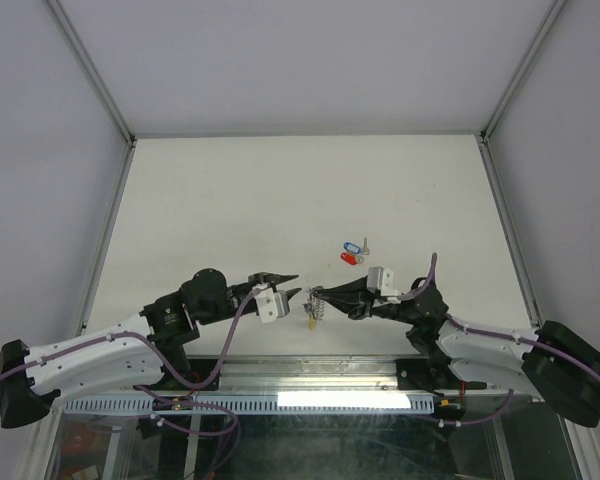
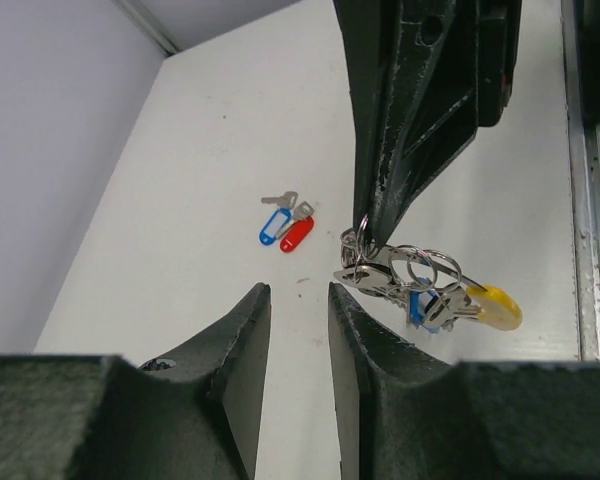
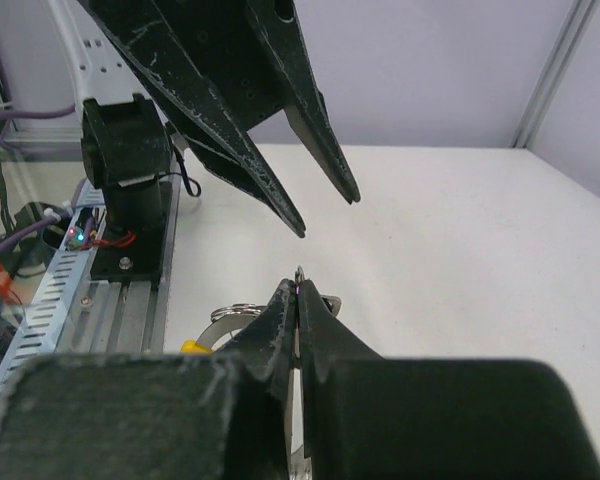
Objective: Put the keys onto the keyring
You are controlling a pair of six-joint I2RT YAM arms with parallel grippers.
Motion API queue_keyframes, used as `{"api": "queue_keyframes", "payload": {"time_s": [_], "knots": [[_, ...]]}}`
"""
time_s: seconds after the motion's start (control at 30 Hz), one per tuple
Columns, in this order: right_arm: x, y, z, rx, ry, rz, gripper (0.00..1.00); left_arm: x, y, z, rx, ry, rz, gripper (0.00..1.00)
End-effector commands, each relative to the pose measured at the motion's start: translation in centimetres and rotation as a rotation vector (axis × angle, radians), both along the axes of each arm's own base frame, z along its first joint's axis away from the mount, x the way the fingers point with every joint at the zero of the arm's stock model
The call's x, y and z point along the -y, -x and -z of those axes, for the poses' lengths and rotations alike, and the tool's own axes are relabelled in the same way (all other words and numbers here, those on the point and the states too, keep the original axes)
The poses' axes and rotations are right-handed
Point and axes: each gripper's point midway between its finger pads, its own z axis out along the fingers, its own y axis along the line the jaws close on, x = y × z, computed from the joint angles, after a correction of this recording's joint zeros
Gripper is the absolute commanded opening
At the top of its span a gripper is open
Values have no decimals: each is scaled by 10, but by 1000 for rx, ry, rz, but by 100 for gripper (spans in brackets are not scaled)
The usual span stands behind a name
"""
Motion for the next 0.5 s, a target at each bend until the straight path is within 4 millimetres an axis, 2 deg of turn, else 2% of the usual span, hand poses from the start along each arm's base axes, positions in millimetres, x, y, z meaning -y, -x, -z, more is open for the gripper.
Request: {"api": "queue_keyframes", "payload": {"time_s": [0.0,0.23,0.47], "knots": [[9,7,-54,93,-221,-9,0,6,0,-42,39,197,-11,29],[10,9,-60,82,-269,-33,0,18,18,-42,28,176,117,28],[12,9,-62,98,-262,-26,0,19,30,-41,32,147,184,29]]}}
